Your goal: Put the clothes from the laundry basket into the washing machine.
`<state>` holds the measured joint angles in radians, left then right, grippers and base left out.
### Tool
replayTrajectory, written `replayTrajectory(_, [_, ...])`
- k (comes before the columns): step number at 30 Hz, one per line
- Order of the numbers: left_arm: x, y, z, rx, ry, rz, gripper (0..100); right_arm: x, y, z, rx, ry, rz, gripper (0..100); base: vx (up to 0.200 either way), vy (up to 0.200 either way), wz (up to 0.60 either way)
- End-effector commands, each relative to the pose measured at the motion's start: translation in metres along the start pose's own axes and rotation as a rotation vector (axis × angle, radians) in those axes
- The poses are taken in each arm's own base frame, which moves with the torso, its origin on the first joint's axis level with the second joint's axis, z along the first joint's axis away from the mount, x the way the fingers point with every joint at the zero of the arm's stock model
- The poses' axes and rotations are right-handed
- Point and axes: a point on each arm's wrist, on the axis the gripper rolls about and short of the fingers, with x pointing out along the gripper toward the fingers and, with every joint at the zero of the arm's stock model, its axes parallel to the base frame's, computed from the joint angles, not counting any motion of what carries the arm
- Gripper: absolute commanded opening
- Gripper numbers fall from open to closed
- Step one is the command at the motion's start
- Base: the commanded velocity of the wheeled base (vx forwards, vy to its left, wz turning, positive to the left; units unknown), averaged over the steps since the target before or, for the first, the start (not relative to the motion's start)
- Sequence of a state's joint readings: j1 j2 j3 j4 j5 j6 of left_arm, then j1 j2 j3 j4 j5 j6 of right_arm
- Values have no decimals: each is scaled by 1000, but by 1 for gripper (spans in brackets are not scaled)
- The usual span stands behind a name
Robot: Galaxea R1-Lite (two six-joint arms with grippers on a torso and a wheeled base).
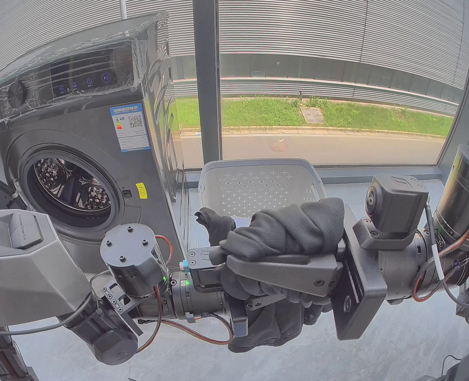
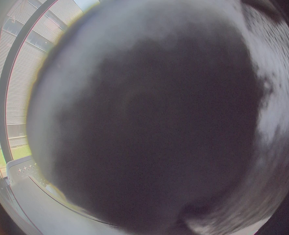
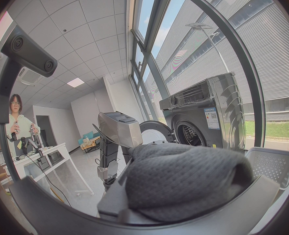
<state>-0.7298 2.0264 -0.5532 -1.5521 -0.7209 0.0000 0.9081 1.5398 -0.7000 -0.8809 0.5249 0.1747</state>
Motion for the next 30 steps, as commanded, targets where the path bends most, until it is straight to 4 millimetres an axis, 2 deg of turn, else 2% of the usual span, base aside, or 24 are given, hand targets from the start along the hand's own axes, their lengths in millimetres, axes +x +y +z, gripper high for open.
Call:
replayTrajectory(1, [-2, 3, 4, 14, -15, 16, 0, -1, 0, 0, -1, 0, -3, 0, 0, 0, 0])
replayTrajectory(3, [-4, 6, 6, 17, -18, 33, 0, -2, 0, -1, -6, 4, -7, 0, 0, 0, 0])
replayTrajectory(4, [-5, 8, 7, 21, -22, 41, 0, -2, 0, -1, -6, 4, -7, 100, 0, 0, 0])
replayTrajectory(7, [-10, 12, 11, 32, -31, 61, 0, -3, -1, -2, 0, 6, -14, 100, 0, 0, 0])
replayTrajectory(10, [-21, 19, 21, 50, -50, 102, 0, -13, -7, -17, 30, 46, -78, 100, 0, 0, 0])
replayTrajectory(12, [-23, 20, 22, 49, -51, 106, 0, -15, -7, -19, 34, 53, -86, 100, 0, 0, 0])
replayTrajectory(13, [-36, 29, 32, 61, -70, 168, 0, -34, -8, -40, 71, 112, -136, 100, 0, 0, 0])
replayTrajectory(17, [-61, 41, 43, 81, -87, 264, 0, -61, -6, -60, 112, 167, -198, 100, 0, 0, 0])
replayTrajectory(19, [-61, 41, 43, 81, -87, 264, 0, -61, -6, -60, 112, 167, -198, 100, 0, 0, 0])
replayTrajectory(21, [-87, 46, 56, 101, -102, 346, 0, -95, -13, -77, 159, 198, -331, 100, 0, 0, 0])
replayTrajectory(22, [-93, 45, 58, 106, -102, 361, 0, -104, -15, -81, 170, 199, -372, 100, 0, 0, 0])
replayTrajectory(25, [-106, 38, 60, 80, -98, 392, 0, -121, -20, -83, 176, 187, -460, 100, 0, 0, 0])
replayTrajectory(30, [-122, 26, 63, 43, -103, 479, 0, -137, -24, -65, 128, 101, -545, 100, 0, 0, 0])
